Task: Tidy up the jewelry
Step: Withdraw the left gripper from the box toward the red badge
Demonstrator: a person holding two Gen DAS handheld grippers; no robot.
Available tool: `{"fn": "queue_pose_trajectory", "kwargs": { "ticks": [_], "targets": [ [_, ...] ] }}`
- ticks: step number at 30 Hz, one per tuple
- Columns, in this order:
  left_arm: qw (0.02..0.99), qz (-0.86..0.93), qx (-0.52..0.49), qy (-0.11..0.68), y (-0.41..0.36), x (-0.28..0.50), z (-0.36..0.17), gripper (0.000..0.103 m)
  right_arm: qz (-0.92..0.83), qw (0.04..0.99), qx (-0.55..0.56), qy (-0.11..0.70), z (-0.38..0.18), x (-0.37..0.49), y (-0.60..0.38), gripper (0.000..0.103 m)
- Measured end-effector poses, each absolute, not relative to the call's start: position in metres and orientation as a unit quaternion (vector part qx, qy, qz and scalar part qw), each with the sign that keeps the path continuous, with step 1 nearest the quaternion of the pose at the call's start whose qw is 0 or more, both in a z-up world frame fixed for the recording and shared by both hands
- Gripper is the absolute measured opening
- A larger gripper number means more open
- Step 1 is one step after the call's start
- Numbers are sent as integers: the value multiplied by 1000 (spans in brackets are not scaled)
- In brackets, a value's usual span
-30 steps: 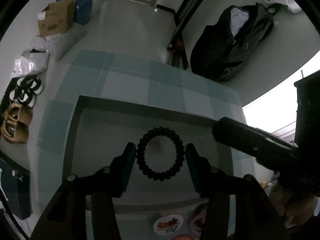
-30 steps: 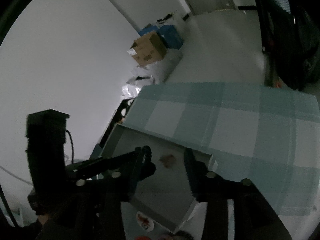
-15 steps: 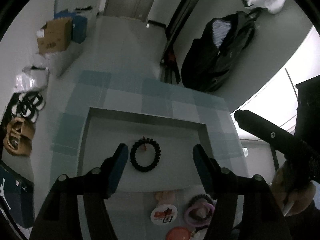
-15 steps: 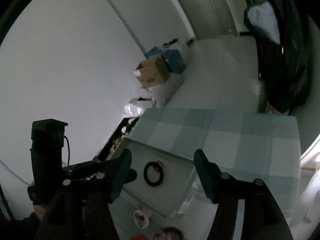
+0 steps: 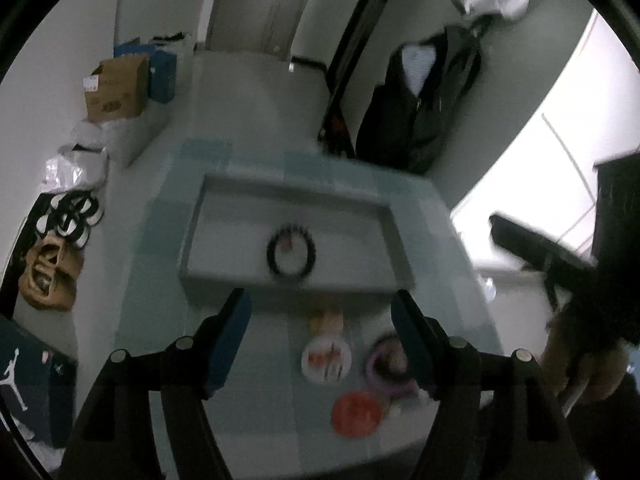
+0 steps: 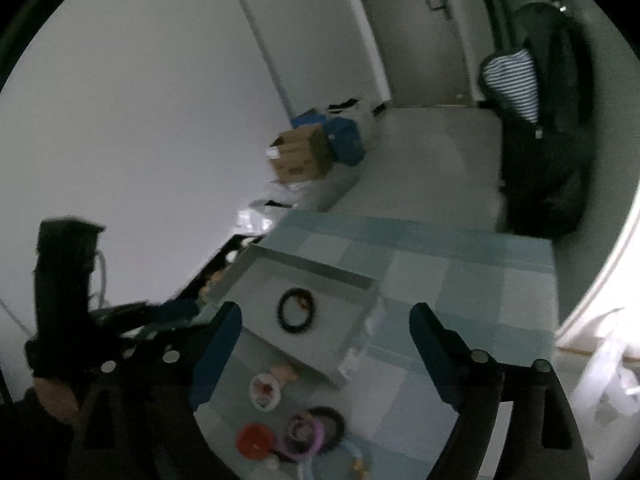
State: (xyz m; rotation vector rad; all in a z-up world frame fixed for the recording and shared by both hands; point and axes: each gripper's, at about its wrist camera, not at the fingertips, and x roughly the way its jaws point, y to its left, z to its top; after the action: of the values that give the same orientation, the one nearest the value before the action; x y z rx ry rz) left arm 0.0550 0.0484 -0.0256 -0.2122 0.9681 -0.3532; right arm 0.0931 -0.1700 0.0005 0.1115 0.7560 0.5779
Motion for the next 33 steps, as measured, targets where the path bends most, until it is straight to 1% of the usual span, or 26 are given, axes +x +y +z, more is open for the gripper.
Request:
{"fn": "queue_pose_trajectory", "kwargs": {
  "ticks": [4, 5, 11, 14, 18, 24, 26, 28, 30, 32, 33],
  "targets": [
    [843, -187, -76, 498, 32, 41, -42, 69, 266, 889, 68, 365, 1, 85, -181, 97],
    [839, -194, -62, 504, 24, 36, -46, 69, 265, 890, 69, 366, 0, 83, -183, 98],
    [818, -211, -5, 536, -1, 22, -65, 69, 258, 888, 69, 375, -6, 69, -192, 99],
    [813, -200, 44, 545, -13, 22, -75, 69, 259, 885, 74, 380, -9, 64, -199, 99],
    [801, -192, 77, 563, -21, 25, -88, 69, 261, 883, 74, 384, -12, 58, -205, 99],
    [802, -186, 99, 559, -28, 27, -94, 68, 269, 882, 65, 382, -12, 51, -205, 99],
    [803, -189, 104, 555, -31, 27, -96, 64, 271, 881, 65, 382, -12, 51, -206, 99],
    [803, -196, 114, 552, -33, 25, -94, 57, 270, 881, 65, 383, -12, 52, -206, 99],
    [800, -207, 121, 550, -35, 25, -94, 53, 269, 880, 69, 385, -12, 53, -207, 99],
    [798, -212, 118, 552, -34, 26, -95, 51, 266, 880, 71, 388, -13, 54, -207, 99],
    [797, -213, 120, 552, -33, 25, -94, 45, 265, 879, 72, 389, -14, 54, -207, 99]
  ]
}}
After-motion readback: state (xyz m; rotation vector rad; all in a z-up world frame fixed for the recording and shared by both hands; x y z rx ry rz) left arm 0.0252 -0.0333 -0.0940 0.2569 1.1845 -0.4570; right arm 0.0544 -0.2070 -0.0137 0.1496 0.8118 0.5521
